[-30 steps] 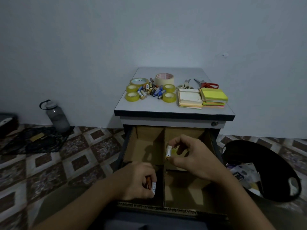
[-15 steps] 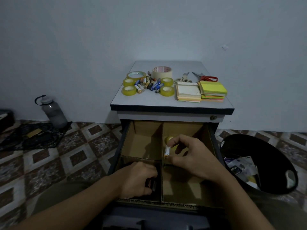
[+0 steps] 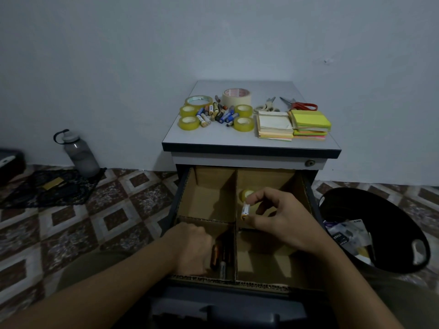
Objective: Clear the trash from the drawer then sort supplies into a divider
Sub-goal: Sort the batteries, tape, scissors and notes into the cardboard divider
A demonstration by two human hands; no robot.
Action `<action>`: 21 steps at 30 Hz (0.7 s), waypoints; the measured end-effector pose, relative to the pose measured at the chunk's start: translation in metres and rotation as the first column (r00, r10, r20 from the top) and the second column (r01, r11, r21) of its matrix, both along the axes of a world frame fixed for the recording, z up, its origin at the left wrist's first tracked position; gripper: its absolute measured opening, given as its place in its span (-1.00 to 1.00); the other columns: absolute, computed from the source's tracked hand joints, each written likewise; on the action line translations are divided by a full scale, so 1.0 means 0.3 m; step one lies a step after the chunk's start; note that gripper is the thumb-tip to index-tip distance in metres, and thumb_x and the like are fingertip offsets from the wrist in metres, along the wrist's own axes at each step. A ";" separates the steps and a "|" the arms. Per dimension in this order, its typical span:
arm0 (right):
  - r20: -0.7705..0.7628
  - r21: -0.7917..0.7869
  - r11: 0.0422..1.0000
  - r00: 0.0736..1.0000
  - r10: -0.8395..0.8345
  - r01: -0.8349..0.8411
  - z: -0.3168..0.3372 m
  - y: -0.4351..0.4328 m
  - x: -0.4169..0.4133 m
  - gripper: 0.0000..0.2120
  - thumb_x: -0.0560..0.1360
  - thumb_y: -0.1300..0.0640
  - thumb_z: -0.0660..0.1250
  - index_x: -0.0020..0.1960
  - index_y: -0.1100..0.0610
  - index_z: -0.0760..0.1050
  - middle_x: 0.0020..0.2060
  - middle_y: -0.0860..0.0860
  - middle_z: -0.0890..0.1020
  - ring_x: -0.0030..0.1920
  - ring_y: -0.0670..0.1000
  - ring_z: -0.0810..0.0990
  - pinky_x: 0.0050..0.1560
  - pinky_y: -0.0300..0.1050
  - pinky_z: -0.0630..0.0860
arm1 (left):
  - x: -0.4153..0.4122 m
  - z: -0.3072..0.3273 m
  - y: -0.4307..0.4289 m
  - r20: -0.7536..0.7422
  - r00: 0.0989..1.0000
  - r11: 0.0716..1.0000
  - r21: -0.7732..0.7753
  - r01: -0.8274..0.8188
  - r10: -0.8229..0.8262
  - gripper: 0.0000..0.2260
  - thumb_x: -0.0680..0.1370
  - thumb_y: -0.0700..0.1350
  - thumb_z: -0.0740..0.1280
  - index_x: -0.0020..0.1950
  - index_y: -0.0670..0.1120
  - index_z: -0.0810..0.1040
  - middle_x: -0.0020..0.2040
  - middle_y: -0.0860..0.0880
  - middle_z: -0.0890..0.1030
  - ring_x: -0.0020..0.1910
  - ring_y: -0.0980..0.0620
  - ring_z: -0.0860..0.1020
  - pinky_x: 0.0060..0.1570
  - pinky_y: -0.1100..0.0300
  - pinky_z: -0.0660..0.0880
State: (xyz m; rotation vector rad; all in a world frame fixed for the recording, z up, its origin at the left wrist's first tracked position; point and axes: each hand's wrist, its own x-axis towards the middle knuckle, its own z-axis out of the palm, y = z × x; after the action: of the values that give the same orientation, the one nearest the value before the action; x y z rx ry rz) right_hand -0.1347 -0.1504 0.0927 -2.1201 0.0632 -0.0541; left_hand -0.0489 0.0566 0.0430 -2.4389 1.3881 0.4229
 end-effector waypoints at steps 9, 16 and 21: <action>-0.010 -0.008 1.000 1.000 -0.017 0.017 -0.004 -0.007 -0.010 -0.72 0.44 0.07 0.49 0.11 -0.03 0.53 -0.02 -0.11 0.59 -0.10 -0.15 0.61 -0.17 -0.35 0.56 | -0.001 -0.018 0.005 0.042 0.999 0.997 -0.079 -0.012 0.015 -0.56 0.52 0.31 0.22 -0.28 -0.04 0.48 -0.09 -0.13 0.64 -0.10 -0.12 0.59 -0.17 0.14 0.38; -0.012 -0.020 0.999 1.000 -0.028 0.028 -0.006 -0.005 -0.012 -0.73 0.45 0.05 0.48 0.12 -0.04 0.53 -0.05 -0.07 0.61 -0.10 -0.10 0.63 -0.08 -0.18 0.62 | -0.014 -0.041 -0.027 0.085 0.996 0.995 -0.096 0.019 -0.011 -0.54 0.52 0.25 0.24 -0.10 -0.15 0.61 -0.04 -0.15 0.65 -0.04 -0.16 0.59 -0.05 0.09 0.41; -0.015 0.001 0.999 0.999 -0.045 0.045 -0.012 -0.018 -0.016 -0.75 0.44 0.03 0.49 0.09 -0.06 0.54 -0.08 -0.02 0.63 -0.14 -0.06 0.65 -0.12 -0.17 0.62 | -0.002 -0.040 0.001 0.075 0.997 0.991 -0.131 0.013 -0.003 -0.58 0.51 0.30 0.25 -0.31 -0.03 0.45 -0.10 -0.11 0.64 -0.11 -0.10 0.60 -0.15 0.14 0.40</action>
State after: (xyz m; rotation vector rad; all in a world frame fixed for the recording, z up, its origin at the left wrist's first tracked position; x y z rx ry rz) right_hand -0.1396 -0.1559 0.0892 -2.1176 0.1197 -0.0643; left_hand -0.0495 0.0569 0.0310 -2.5236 1.4361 0.2421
